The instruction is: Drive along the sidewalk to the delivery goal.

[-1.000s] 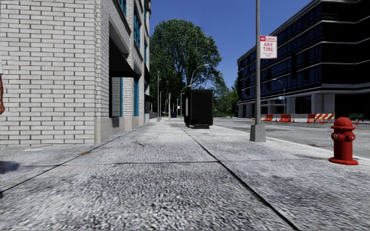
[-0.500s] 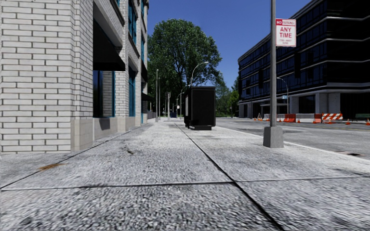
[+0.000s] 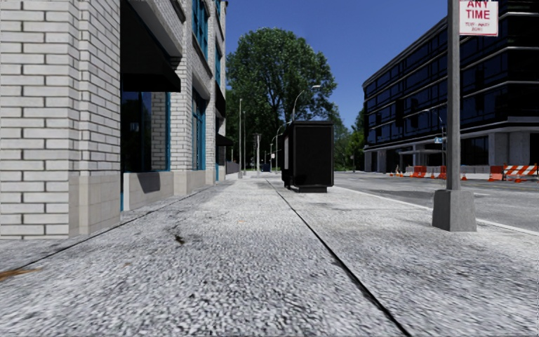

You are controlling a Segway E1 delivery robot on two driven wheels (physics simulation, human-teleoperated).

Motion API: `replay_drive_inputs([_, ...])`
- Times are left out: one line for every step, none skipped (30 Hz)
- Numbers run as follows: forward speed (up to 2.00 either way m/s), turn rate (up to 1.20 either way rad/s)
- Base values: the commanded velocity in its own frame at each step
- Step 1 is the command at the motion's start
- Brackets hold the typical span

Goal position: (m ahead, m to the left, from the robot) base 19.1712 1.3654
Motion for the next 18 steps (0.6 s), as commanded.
replay_drive_inputs([2.00, 0.02])
replay_drive_inputs([2.00, 0.01])
replay_drive_inputs([2.00, 0.00])
replay_drive_inputs([2.00, 0.00])
replay_drive_inputs([2.00, 0.00])
replay_drive_inputs([2.00, 0.00])
replay_drive_inputs([2.00, 0.00])
replay_drive_inputs([2.00, 0.00])
replay_drive_inputs([2.00, 0.00])
replay_drive_inputs([2.00, 0.00])
replay_drive_inputs([2.00, 0.02])
replay_drive_inputs([2.00, 0.46])
replay_drive_inputs([2.00, 0.67])
replay_drive_inputs([2.00, 0.91])
replay_drive_inputs([2.00, 0.91])
replay_drive_inputs([2.00, 1.03])
replay_drive_inputs([2.00, 1.05])
replay_drive_inputs([2.00, 0.96])
